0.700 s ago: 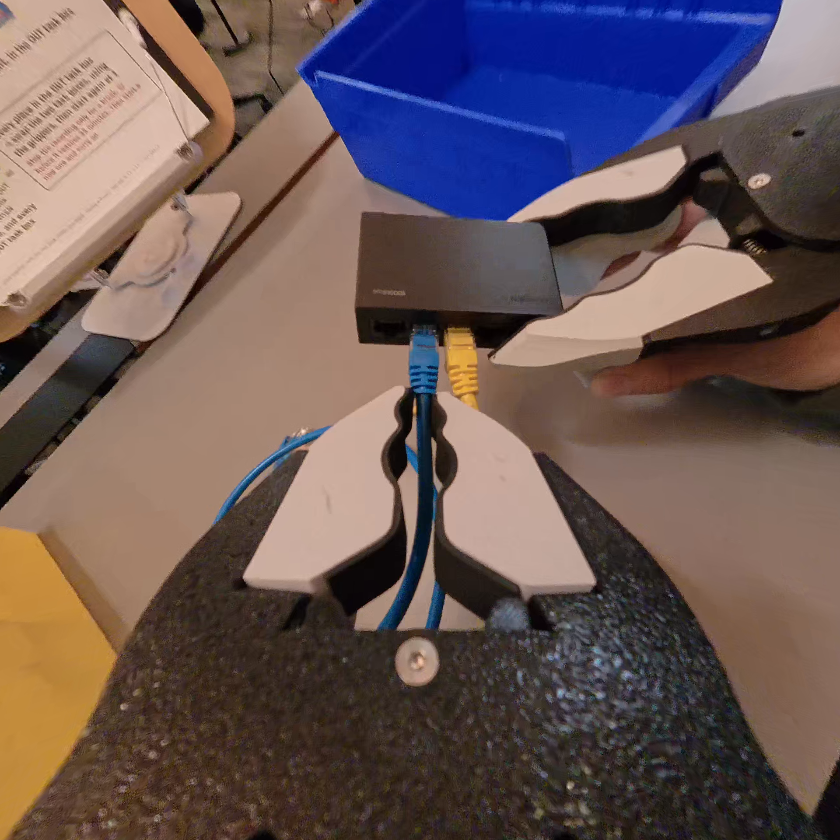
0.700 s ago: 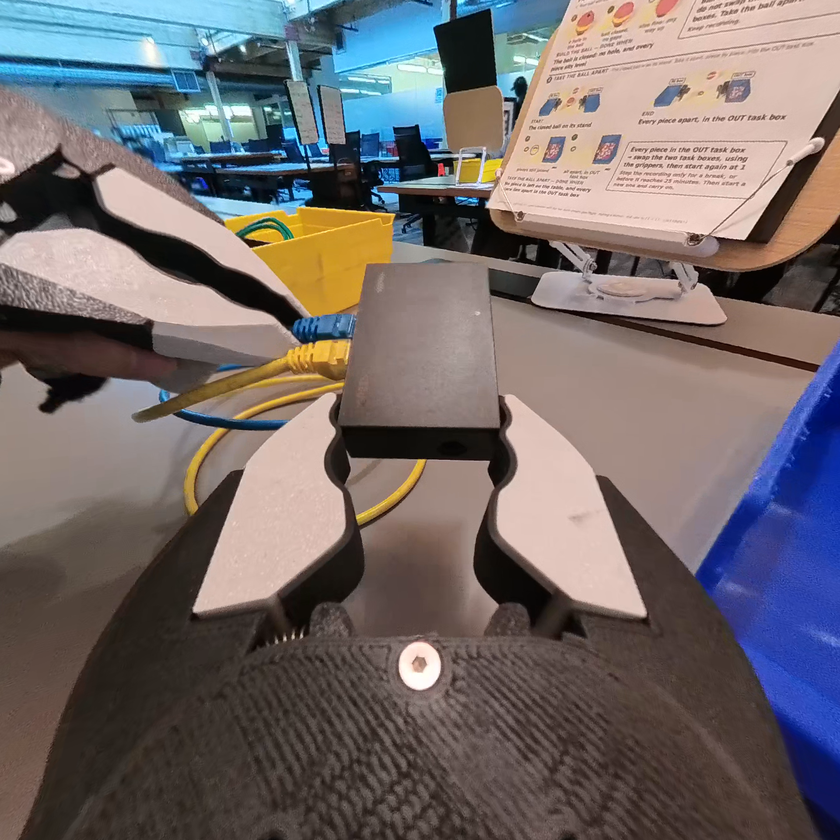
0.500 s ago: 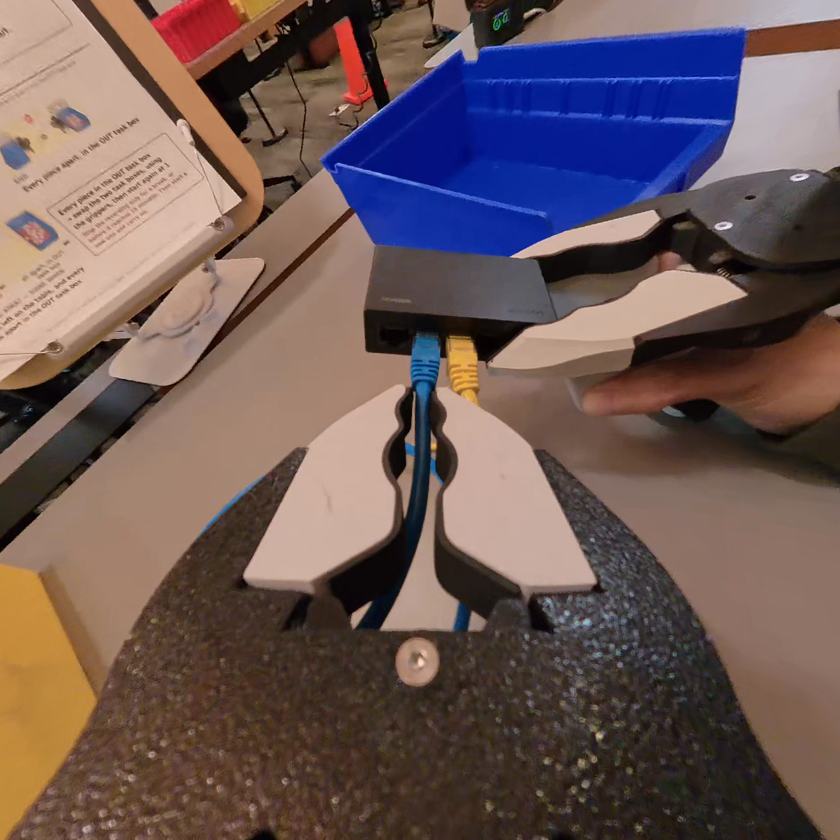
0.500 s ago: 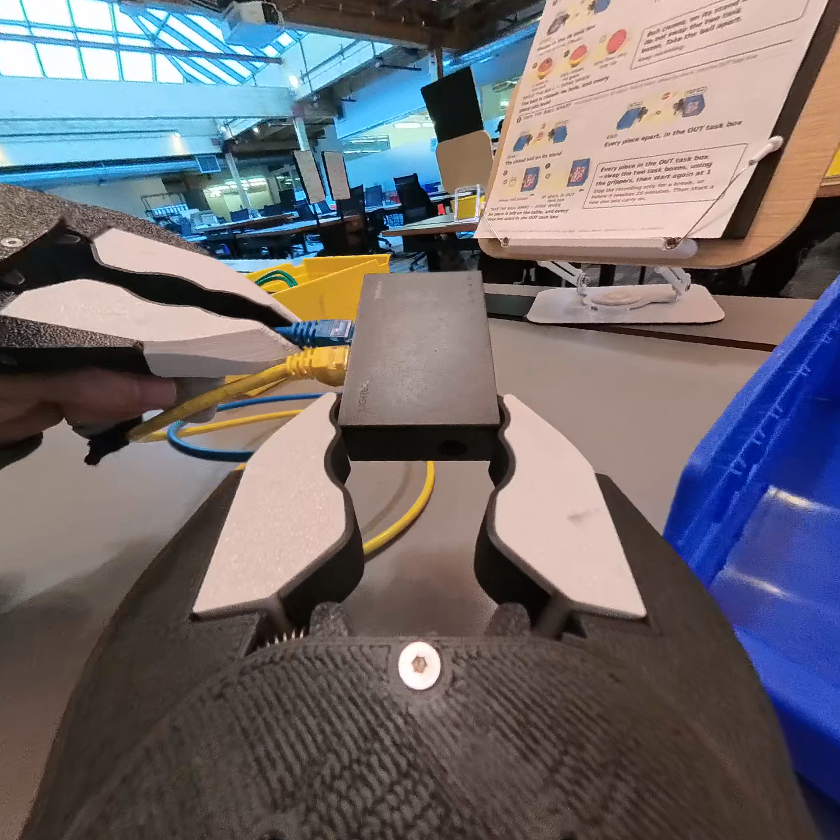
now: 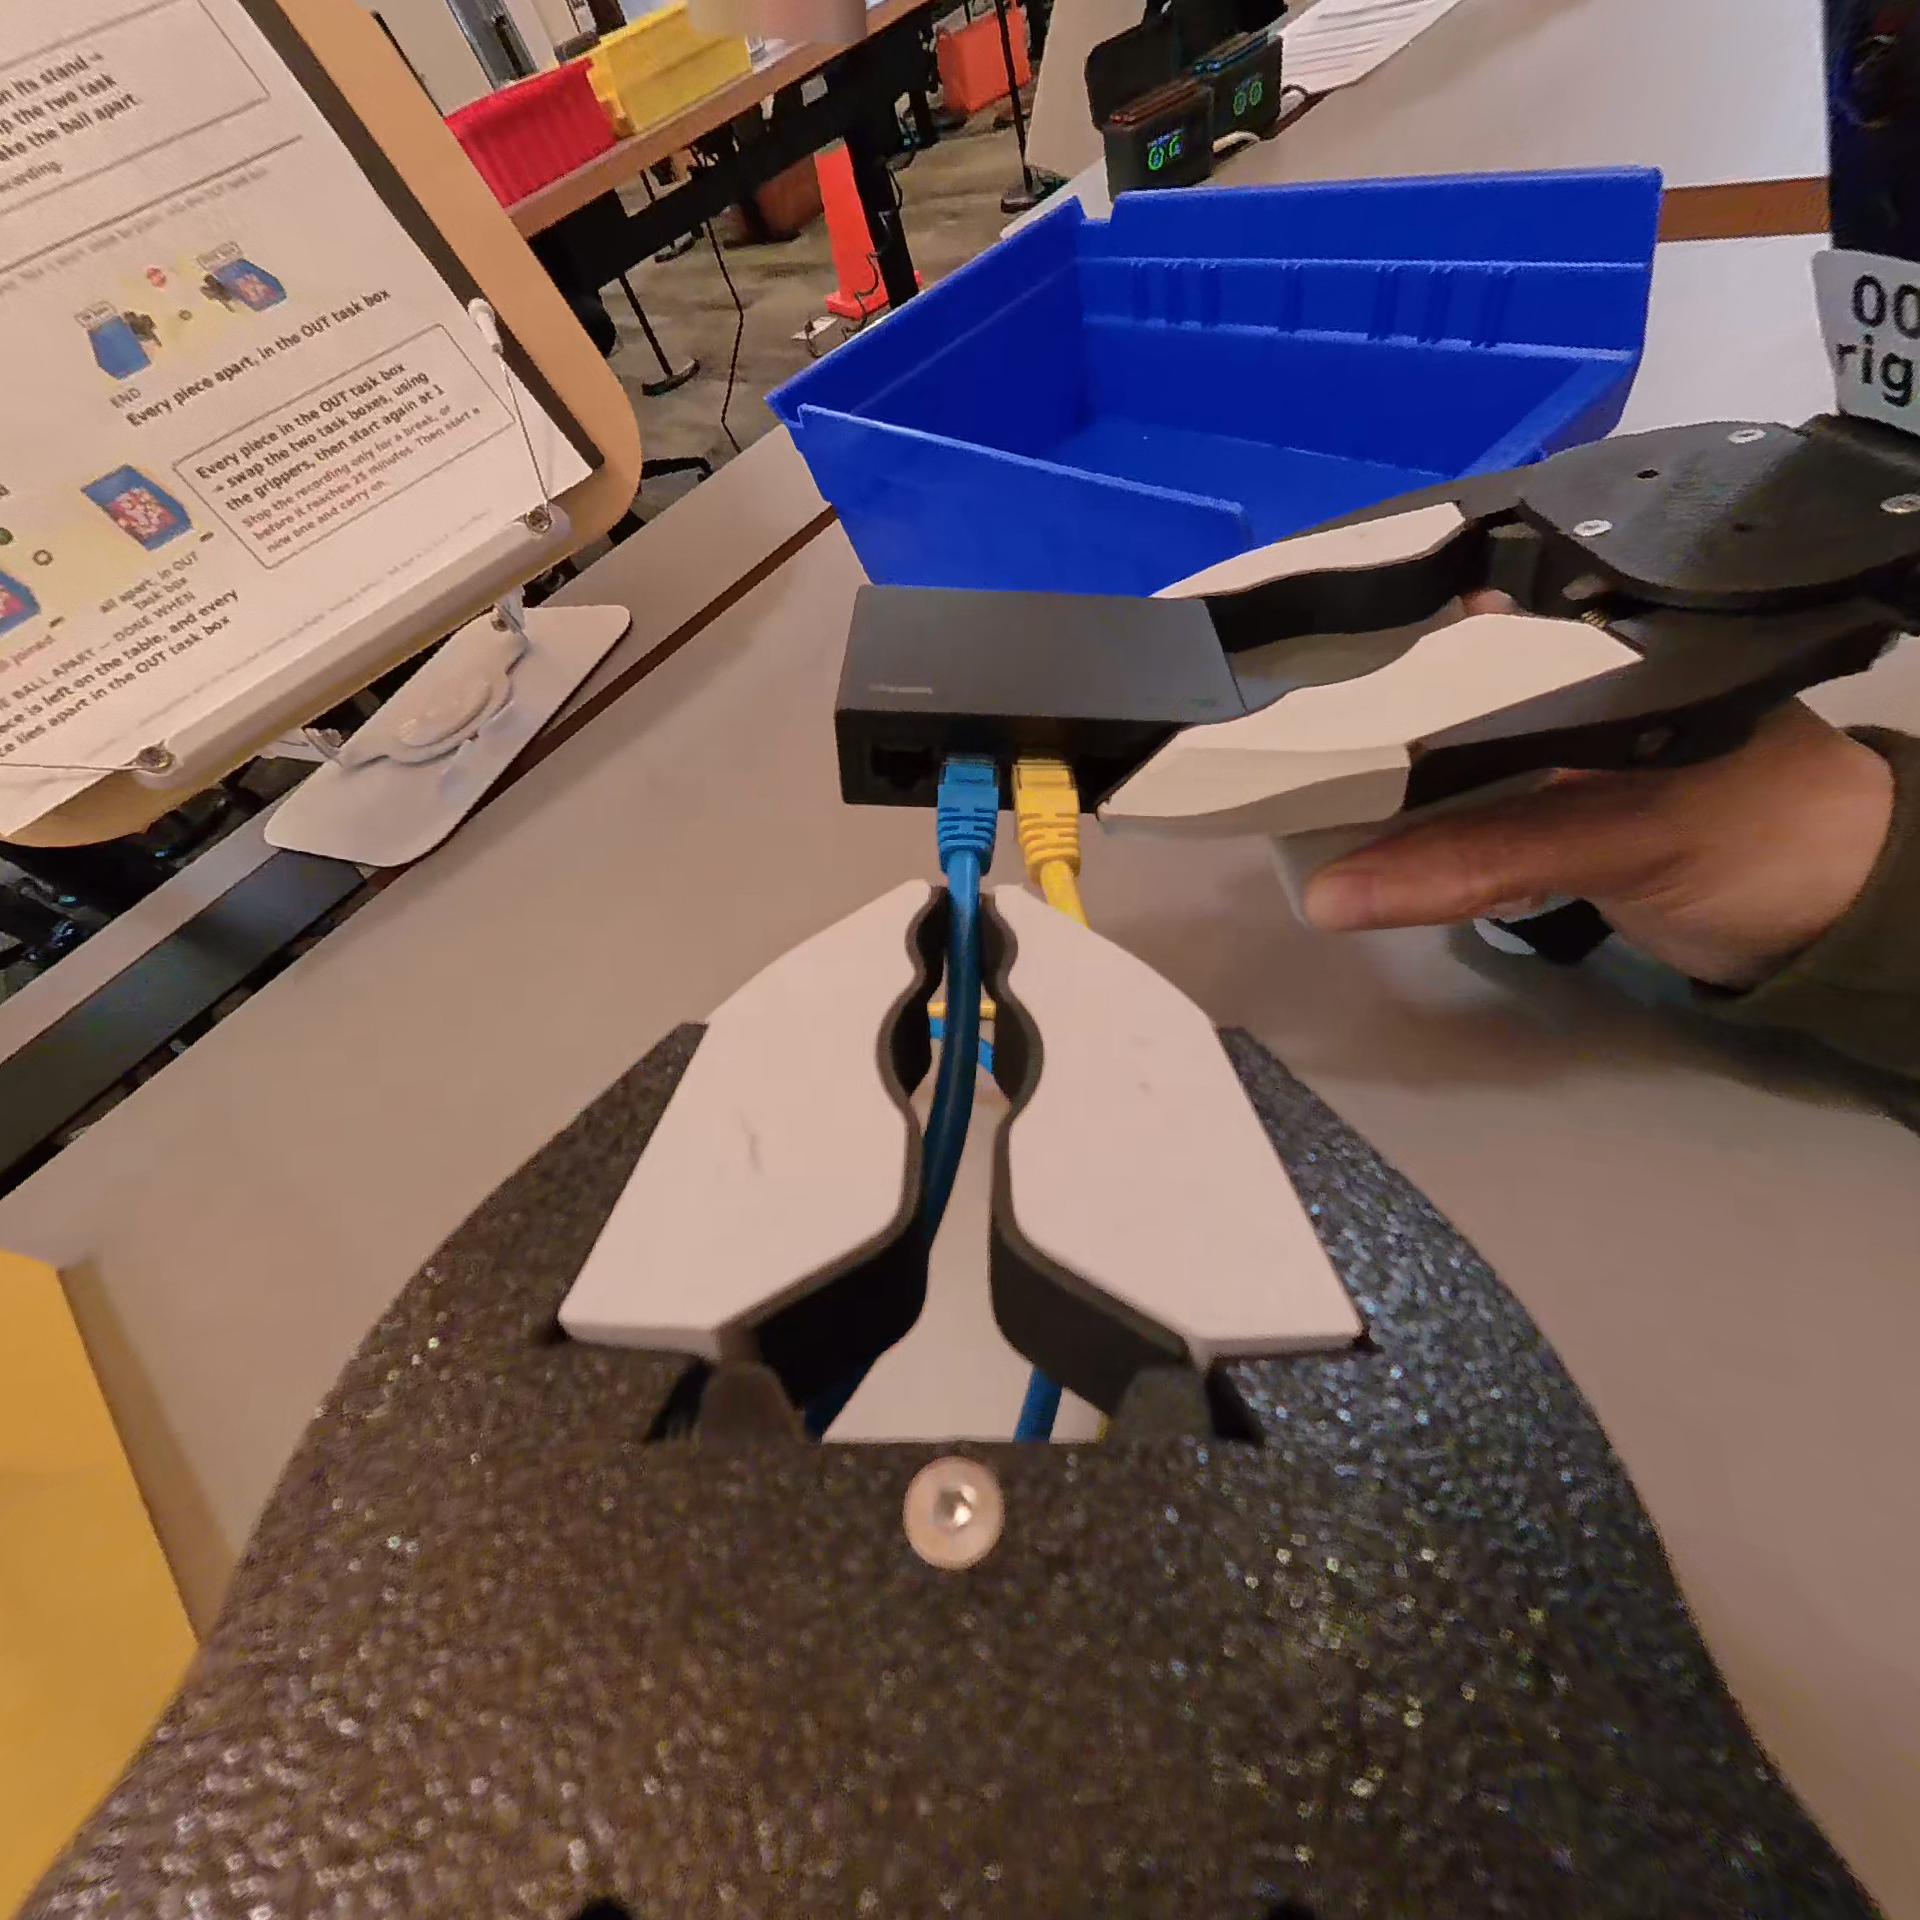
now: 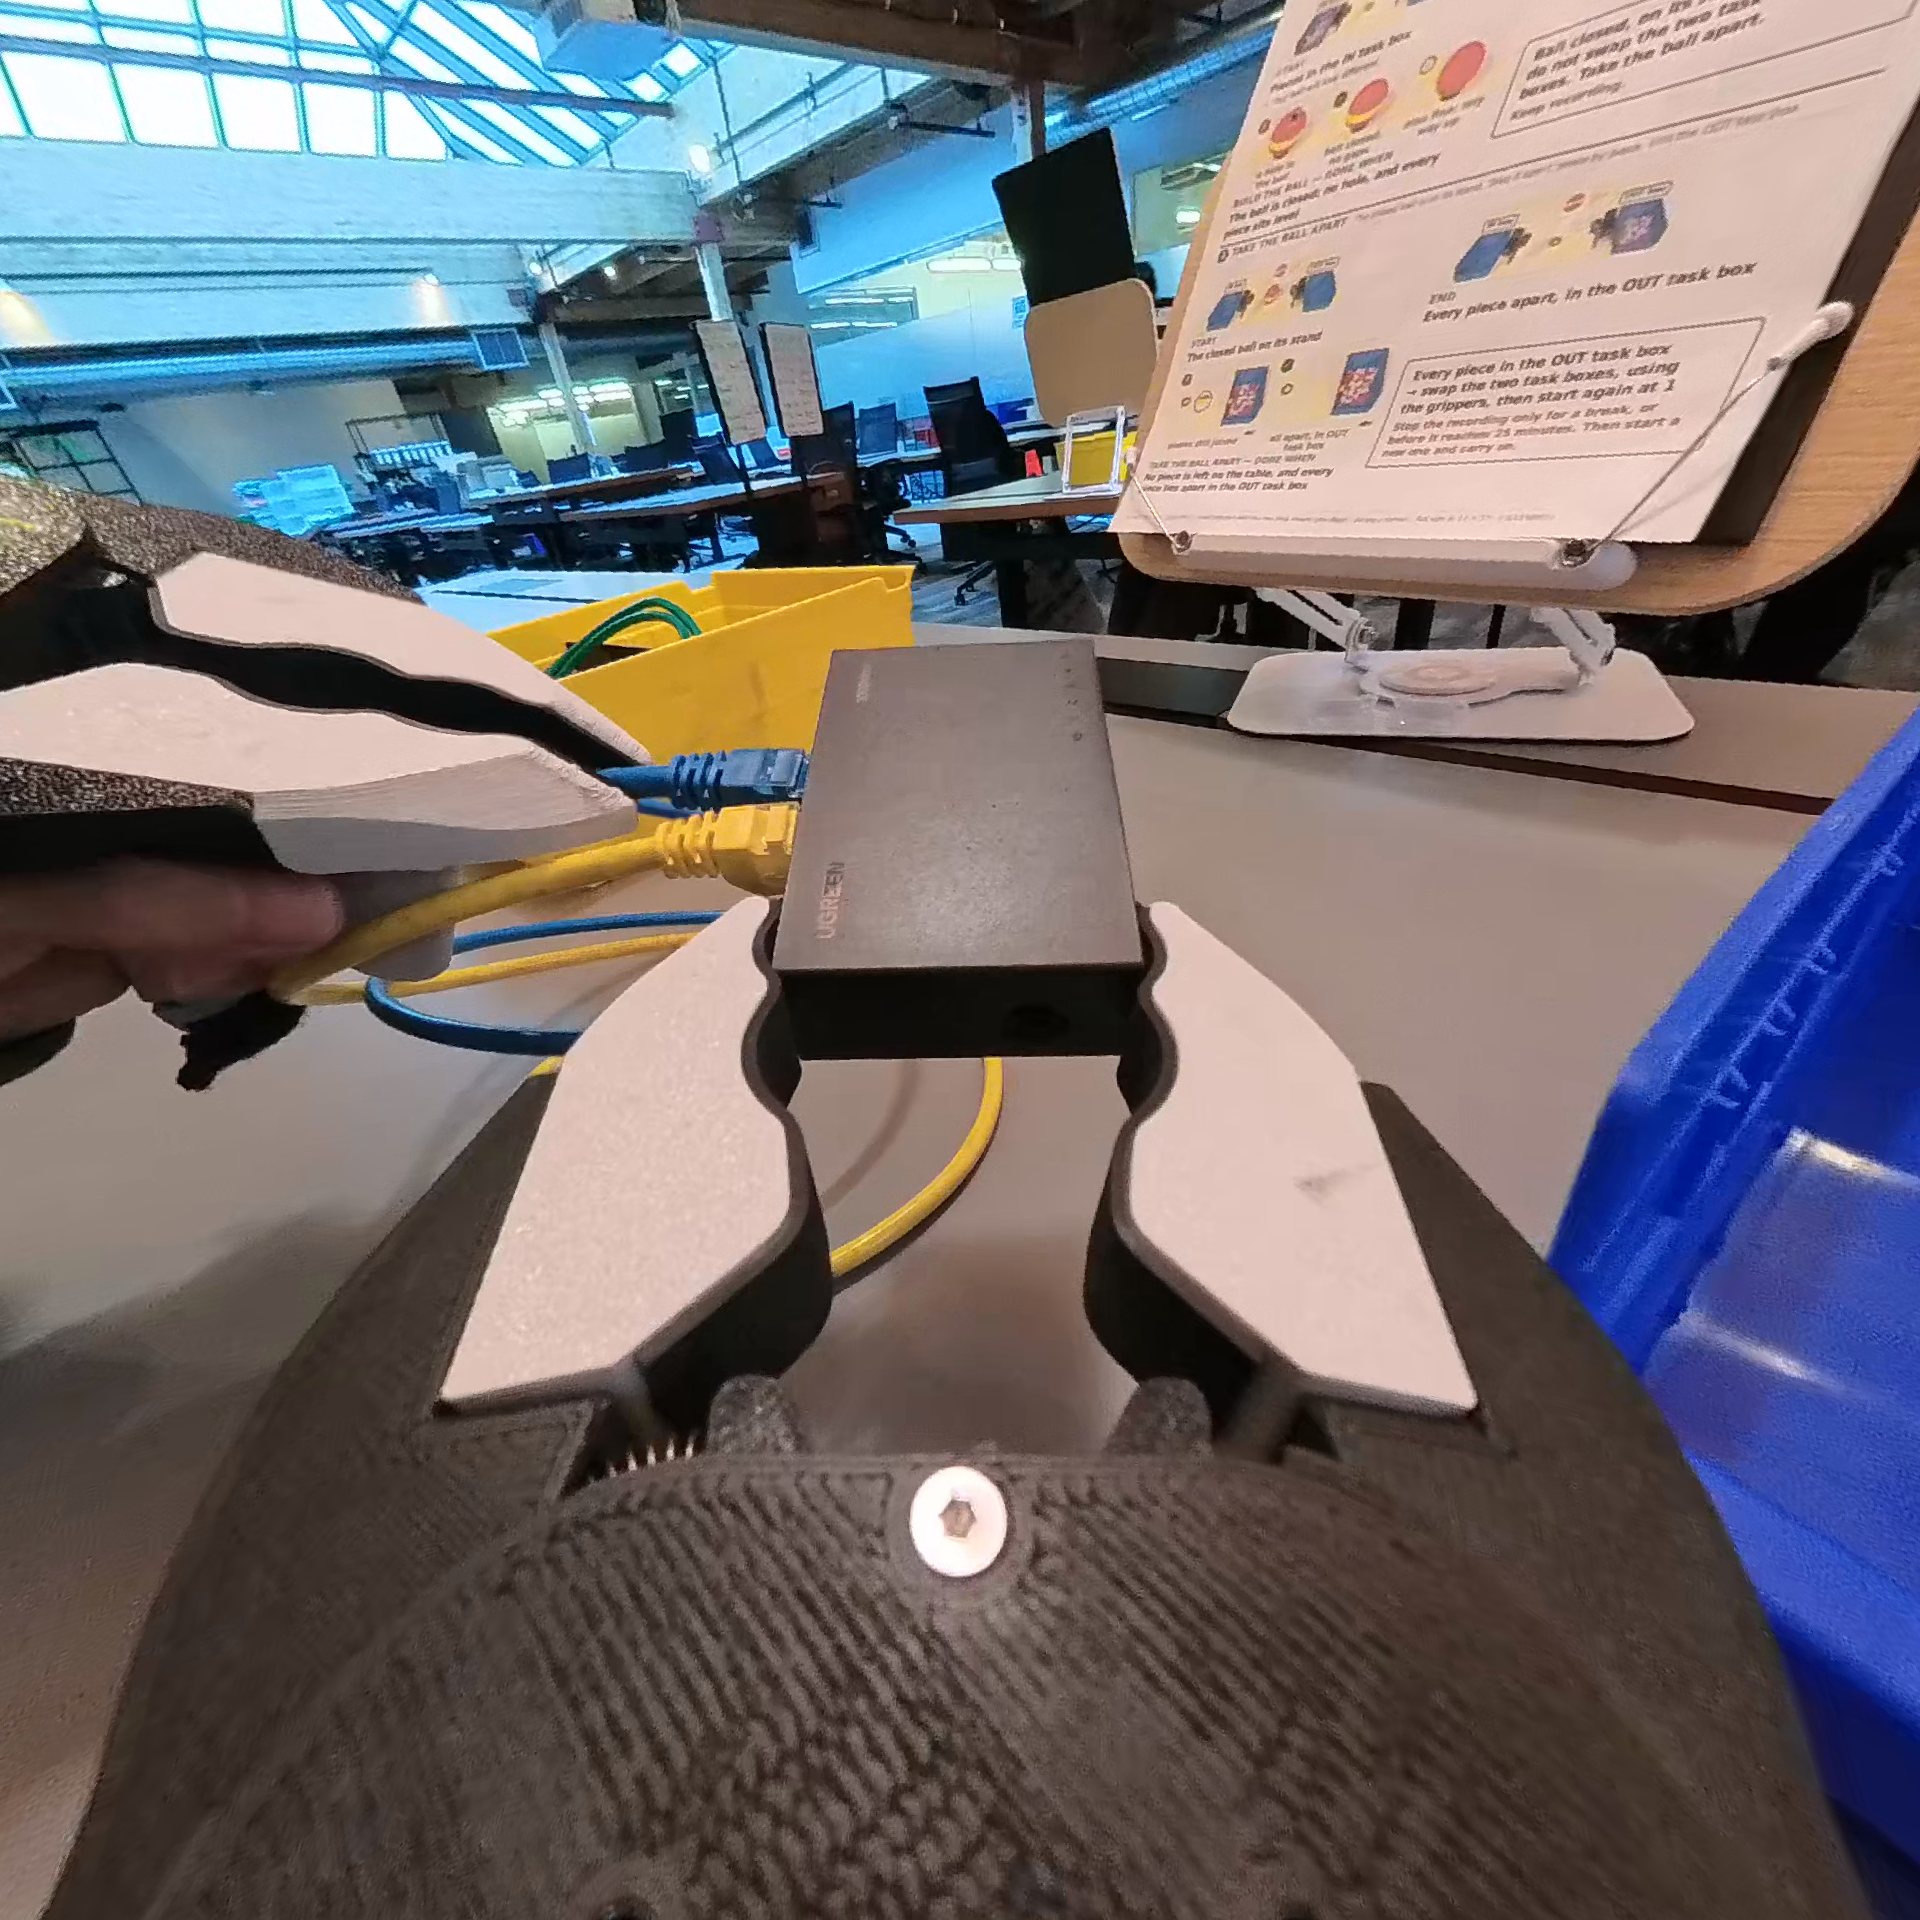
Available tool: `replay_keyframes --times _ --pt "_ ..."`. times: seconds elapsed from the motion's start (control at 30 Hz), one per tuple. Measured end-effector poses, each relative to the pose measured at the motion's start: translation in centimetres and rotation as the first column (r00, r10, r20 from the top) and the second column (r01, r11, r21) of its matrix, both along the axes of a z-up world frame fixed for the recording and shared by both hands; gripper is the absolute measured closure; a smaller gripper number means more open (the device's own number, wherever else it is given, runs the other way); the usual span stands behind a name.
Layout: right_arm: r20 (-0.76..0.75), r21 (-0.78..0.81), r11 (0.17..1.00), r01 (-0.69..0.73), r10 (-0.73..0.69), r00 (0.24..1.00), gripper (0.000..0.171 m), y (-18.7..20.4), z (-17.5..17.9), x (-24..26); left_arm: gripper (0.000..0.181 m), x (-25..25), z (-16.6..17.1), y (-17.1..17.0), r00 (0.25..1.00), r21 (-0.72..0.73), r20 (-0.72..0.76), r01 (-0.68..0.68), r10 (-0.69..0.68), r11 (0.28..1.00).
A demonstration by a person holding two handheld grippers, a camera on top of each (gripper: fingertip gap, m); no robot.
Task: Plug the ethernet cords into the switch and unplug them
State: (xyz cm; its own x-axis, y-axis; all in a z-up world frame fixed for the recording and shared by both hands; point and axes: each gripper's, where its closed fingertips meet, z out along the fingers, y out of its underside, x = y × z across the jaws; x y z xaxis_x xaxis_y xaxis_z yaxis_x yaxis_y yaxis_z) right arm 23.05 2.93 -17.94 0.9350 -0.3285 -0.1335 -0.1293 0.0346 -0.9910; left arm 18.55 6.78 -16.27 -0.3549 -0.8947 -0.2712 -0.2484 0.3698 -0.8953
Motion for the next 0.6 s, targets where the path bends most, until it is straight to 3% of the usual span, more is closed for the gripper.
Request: replay_keyframes --times 0.27,0.43,0.6 --pt "0.019 -0.015 0.999 -0.041 0.041 0.999 0.109 0.33 -0.08 -0.72 0.177 -0.55 0.37 0.02 0.999 0.048 0.046 0.018 -0.021 0.999" --pt "0.087 -0.068 0.998 -0.009 0.015 0.996 0.109 0.48 -0.35 -0.79 0.177 -0.68 -0.43 0.42 1.0 0.191 -0.013 0.021 -0.019 0.981" --pt "0.085 -0.084 0.997 -0.002 0.009 0.996 0.109 0.58 -0.55 -0.74 0.177 -0.54 -0.53 0.43 1.0 0.161 -0.009 0.021 -0.02 0.987"
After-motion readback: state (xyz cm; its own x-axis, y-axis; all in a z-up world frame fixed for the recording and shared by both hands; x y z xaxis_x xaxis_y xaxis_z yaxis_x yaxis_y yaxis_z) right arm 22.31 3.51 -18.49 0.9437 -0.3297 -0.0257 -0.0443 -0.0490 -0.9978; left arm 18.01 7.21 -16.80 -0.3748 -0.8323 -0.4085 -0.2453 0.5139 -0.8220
